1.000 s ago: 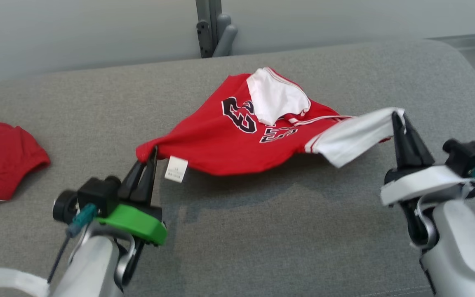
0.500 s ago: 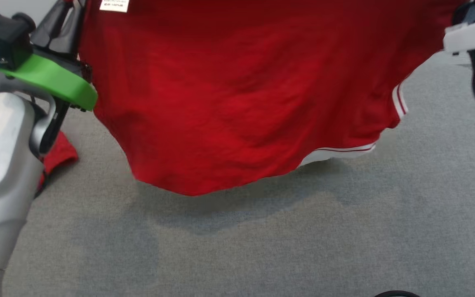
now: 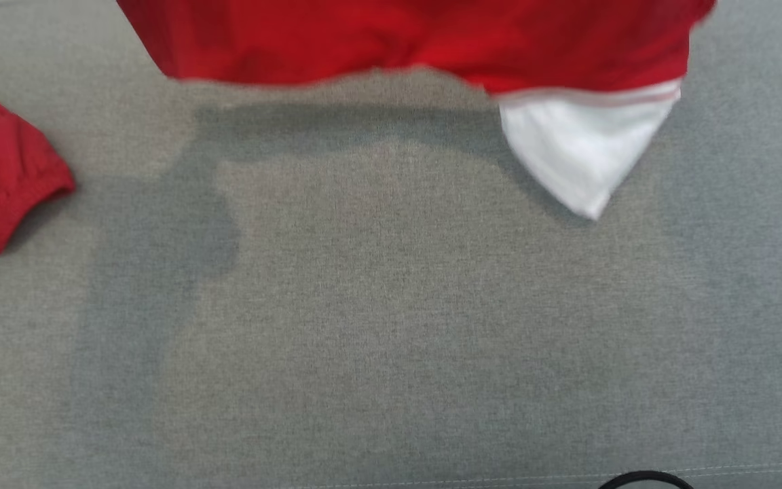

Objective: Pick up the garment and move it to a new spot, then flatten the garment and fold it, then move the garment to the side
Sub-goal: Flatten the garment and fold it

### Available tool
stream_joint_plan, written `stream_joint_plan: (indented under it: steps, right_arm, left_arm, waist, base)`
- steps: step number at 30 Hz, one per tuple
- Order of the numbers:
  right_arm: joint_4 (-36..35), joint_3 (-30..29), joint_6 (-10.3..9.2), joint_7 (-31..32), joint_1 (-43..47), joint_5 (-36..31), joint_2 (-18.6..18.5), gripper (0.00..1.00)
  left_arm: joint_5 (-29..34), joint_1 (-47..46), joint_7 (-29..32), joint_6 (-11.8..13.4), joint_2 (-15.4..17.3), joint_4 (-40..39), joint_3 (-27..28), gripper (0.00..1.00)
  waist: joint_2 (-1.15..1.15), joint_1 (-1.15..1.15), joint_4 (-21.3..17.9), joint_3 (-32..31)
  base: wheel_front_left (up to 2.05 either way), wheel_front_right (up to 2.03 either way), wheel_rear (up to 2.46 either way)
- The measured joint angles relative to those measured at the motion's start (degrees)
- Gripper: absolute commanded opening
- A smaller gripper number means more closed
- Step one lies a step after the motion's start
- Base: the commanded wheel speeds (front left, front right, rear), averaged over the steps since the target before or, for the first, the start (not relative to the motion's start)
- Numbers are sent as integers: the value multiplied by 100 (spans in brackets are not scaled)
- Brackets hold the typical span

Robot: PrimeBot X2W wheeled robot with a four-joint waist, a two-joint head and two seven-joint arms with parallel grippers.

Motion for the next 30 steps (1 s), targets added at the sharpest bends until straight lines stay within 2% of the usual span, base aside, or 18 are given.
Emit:
stream_joint_plan:
  steps: [3,6,9,12,15,19,24,27,30]
  right_arm:
    - [202,-281,0,-168,-1112,-231,98,0]
    - [309,-441,-1,-365,-1913,-538,212,0]
    - [548,-570,-1,-428,-2100,-709,305,0]
    - [742,-523,0,-456,-1995,-636,311,0]
    - [717,-400,0,-475,-1463,-303,301,0]
    - [316,-250,0,-481,-675,188,229,0]
    - [-413,433,0,-487,1352,1057,-48,0]
    - [-698,471,0,-487,2509,1459,-178,0]
    - [-797,356,1,-487,3594,1764,-153,0]
  left_arm:
    - [264,-982,-69,181,3,170,221,0]
    - [382,-1589,-102,196,36,208,449,0]
    - [426,-1699,-116,154,43,22,726,0]
    - [381,-1416,-116,46,32,-35,927,0]
    - [286,-794,-115,-13,-13,-19,1150,0]
    - [291,7,-115,-41,-189,-45,1295,0]
    - [283,1807,-111,-69,-683,-289,1790,0]
    - [324,2838,-110,-81,-886,-485,1958,0]
    - [288,3735,-121,-85,-1082,-548,2184,0]
  waist:
    - [0,1,11,447]
    - [0,0,17,877]
    - [0,1,11,1273]
    - [0,1,-10,1618]
    - [0,1,-48,1927]
    - [0,1,-100,2173]
    - [0,1,-210,2247]
    - [0,0,-241,2117]
    - [0,-1,-273,1897]
  base:
    - [0,0,0]
    - [0,0,0]
    - [0,0,0]
    - [0,0,0]
    - [0,0,0]
    - [0,0,0]
    - [0,0,0]
    - [0,0,0]
    - [0,0,0]
